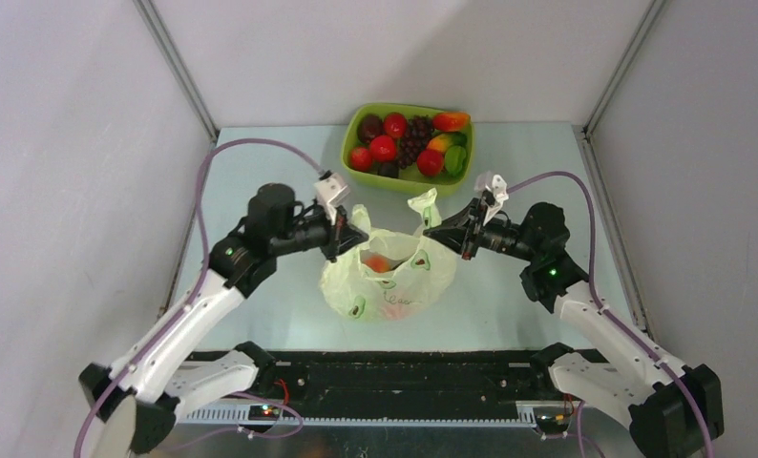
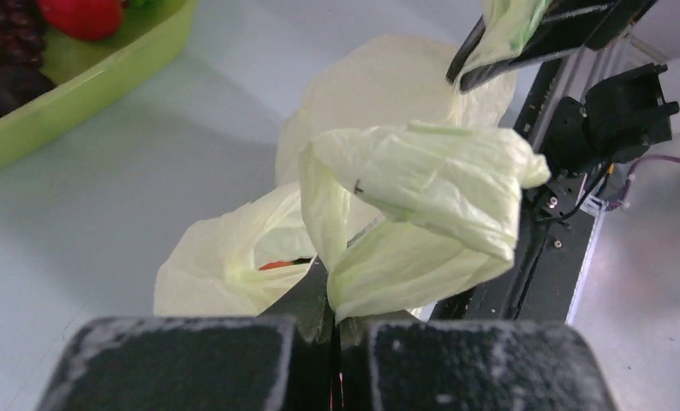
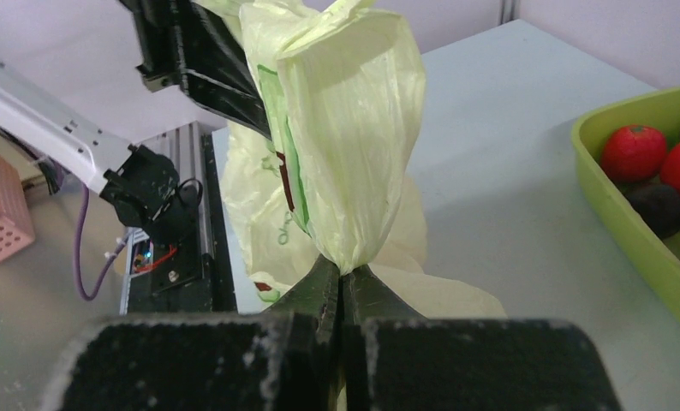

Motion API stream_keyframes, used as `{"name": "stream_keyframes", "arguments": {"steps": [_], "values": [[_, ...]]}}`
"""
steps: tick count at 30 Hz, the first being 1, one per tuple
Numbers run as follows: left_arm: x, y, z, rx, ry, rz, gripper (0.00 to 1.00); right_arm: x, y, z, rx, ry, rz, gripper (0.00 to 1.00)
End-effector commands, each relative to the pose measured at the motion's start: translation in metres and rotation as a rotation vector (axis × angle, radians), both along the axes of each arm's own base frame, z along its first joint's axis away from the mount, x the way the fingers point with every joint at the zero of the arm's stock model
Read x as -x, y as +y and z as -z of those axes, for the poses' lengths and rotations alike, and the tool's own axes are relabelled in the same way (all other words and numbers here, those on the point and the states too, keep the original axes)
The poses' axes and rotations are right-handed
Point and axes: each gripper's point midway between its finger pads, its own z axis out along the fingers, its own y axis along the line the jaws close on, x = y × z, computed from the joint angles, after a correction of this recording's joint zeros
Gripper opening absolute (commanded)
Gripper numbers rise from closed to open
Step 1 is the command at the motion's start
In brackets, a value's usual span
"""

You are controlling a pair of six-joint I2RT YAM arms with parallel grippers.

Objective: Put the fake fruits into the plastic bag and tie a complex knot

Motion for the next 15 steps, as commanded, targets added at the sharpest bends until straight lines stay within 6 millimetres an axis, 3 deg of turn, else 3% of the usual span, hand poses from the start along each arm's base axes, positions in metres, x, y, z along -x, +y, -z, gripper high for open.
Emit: {"name": "stream_keyframes", "arguments": {"steps": [1,3,4,6,15], "values": [[0.0,-0.024,-0.015,-0.052,-0.018,0.085,0.0,0.01,0.009,-0.015,0.055,-0.083,0.002,0.0],[-0.005,-0.028,-0.004,-0.13,0.029,0.078,0.0,0.014,0.014,-0.015,0.072,-0.097,0.004,0.0],[-0.003,-0.03,0.014,-0.196,0.078,0.094,0.0,0.014,0.015,-0.015,0.083,-0.118,0.011,0.0],[-0.004,-0.034,0.022,-0.259,0.078,0.111,0.0,0.017,0.019,-0.014,0.098,-0.121,0.002,0.0],[0.002,-0.038,0.026,-0.288,0.028,0.111,0.0,0.009,0.034,0.002,0.191,-0.045,0.035,0.0]]}}
